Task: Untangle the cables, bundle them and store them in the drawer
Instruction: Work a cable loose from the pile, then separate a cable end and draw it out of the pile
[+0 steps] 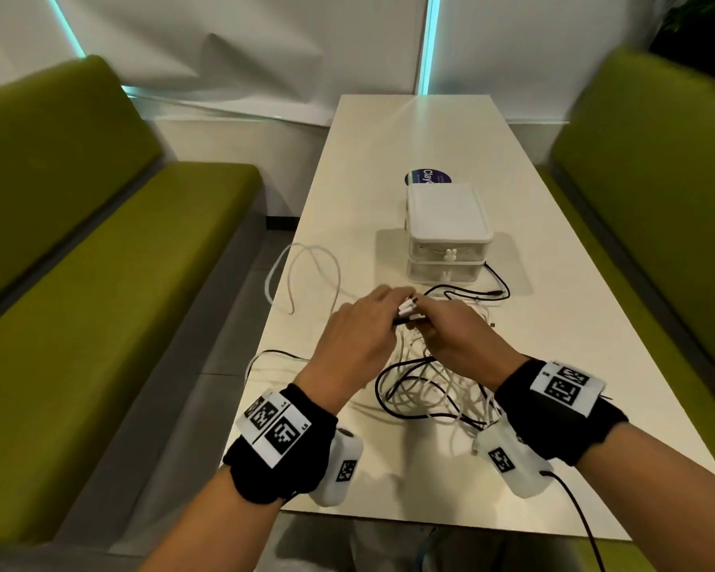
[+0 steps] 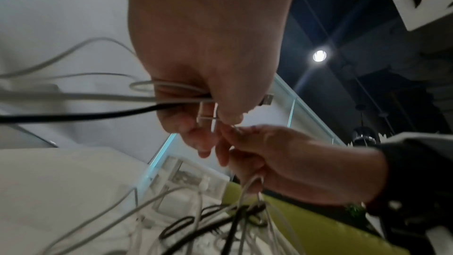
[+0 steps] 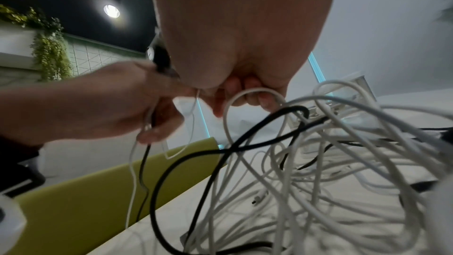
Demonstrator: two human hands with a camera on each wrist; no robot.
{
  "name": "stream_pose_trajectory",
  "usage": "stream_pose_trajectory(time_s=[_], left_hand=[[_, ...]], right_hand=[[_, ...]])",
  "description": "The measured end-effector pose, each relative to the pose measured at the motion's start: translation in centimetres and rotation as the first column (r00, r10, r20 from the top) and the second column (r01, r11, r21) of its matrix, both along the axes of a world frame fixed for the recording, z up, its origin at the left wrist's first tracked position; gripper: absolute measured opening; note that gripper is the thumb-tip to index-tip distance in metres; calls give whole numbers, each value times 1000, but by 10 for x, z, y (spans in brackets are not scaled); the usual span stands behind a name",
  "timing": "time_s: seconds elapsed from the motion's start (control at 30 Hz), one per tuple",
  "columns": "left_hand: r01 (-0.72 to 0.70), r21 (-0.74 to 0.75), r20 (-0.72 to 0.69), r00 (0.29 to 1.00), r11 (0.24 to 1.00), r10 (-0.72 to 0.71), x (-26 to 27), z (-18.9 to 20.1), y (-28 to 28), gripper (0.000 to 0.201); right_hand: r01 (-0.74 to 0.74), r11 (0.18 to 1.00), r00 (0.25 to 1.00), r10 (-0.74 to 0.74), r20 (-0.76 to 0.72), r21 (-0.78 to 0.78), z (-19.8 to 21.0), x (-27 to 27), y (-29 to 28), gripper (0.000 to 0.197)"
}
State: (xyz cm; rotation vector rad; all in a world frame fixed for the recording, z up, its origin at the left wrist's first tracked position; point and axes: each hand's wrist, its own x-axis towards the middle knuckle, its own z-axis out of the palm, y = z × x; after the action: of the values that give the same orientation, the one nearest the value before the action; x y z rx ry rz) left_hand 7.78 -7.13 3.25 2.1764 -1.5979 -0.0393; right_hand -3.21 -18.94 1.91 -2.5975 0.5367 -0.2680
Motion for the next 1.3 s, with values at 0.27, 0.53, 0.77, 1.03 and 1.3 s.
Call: stream_pose_trajectory(time_s=[0.27, 0.53, 0.77, 1.03, 1.3], left_hand=[[-106, -44, 22, 994, 993, 107, 6, 1, 6, 14], [-524, -385, -590, 773, 760, 234, 33, 10, 15, 25], [-277, -571, -229, 958, 773, 173, 23, 10, 23, 51], [-61, 31, -3, 998, 998, 61, -15, -22, 9, 57], [-245, -77, -130, 964, 966, 234, 13, -23, 12, 17]], right_hand=[[24, 991, 1000, -22, -19, 132, -13, -9, -2, 21], [68, 972, 997, -61, -36, 225, -11, -14, -7, 40], [71, 988, 996, -62, -65, 140, -19, -12, -3, 40], [37, 995, 997, -30, -70, 95, -18, -7, 2, 16], [61, 985, 995, -47, -91, 161, -16, -9, 2, 39]])
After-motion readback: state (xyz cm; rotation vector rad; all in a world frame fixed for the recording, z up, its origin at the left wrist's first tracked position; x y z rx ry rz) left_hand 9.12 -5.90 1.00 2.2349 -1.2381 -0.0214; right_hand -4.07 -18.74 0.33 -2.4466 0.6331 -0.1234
